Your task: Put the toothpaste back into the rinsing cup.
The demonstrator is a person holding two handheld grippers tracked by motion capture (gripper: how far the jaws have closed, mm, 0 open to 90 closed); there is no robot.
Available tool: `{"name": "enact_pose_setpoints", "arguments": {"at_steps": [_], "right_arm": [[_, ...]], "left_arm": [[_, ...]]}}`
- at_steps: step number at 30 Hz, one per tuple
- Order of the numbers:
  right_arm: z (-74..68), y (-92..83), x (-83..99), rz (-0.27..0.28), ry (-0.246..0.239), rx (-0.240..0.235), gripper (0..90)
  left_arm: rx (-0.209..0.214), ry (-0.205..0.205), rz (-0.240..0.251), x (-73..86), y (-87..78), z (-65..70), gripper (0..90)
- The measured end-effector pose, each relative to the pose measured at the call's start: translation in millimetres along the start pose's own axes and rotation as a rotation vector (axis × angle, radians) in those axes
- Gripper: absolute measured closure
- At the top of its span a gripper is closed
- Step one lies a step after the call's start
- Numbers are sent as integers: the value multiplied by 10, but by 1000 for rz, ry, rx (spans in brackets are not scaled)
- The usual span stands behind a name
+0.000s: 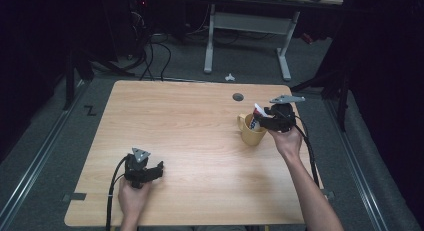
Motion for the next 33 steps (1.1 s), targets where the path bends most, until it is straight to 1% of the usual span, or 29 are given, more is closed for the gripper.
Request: {"name": "enact_pose_setpoints", "arguments": {"at_steps": [4,6,9,10,12,19,26,27,28,33], "right_arm": [[-10,-48,-3,8,-6,3,490],[-6,-67,12,15,-9,12,492],[6,-98,46,19,6,11,494],[6,-98,46,19,6,11,494],[-6,-153,60,32,2,13,495],[11,-231,85,48,13,5,495],[-6,-311,132,60,14,3,496],[-11,-323,136,64,20,3,497],[-11,-335,139,68,13,0,497],[-21,-387,165,74,13,2,500]], "left_arm": [[0,0,0,0,0,0,223],[0,0,0,0,0,0,222],[0,0,0,0,0,0,223],[0,0,0,0,0,0,223],[0,1,-1,0,0,1,223],[-1,2,-1,0,0,2,223],[-2,2,0,0,0,2,223],[-1,2,-1,0,0,2,223],[-1,2,-1,0,0,2,223],[-2,2,0,0,0,3,223]]}}
Point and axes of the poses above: each handheld gripper's, and its own axes: y roughly forward along the jaws, x roughly out of its underside, z roughly to its right, the point moved 3 cm from there along y, roughly forward along the jaws, and after that the axes turned 15 degrees about -x, right-handed, at the moved point
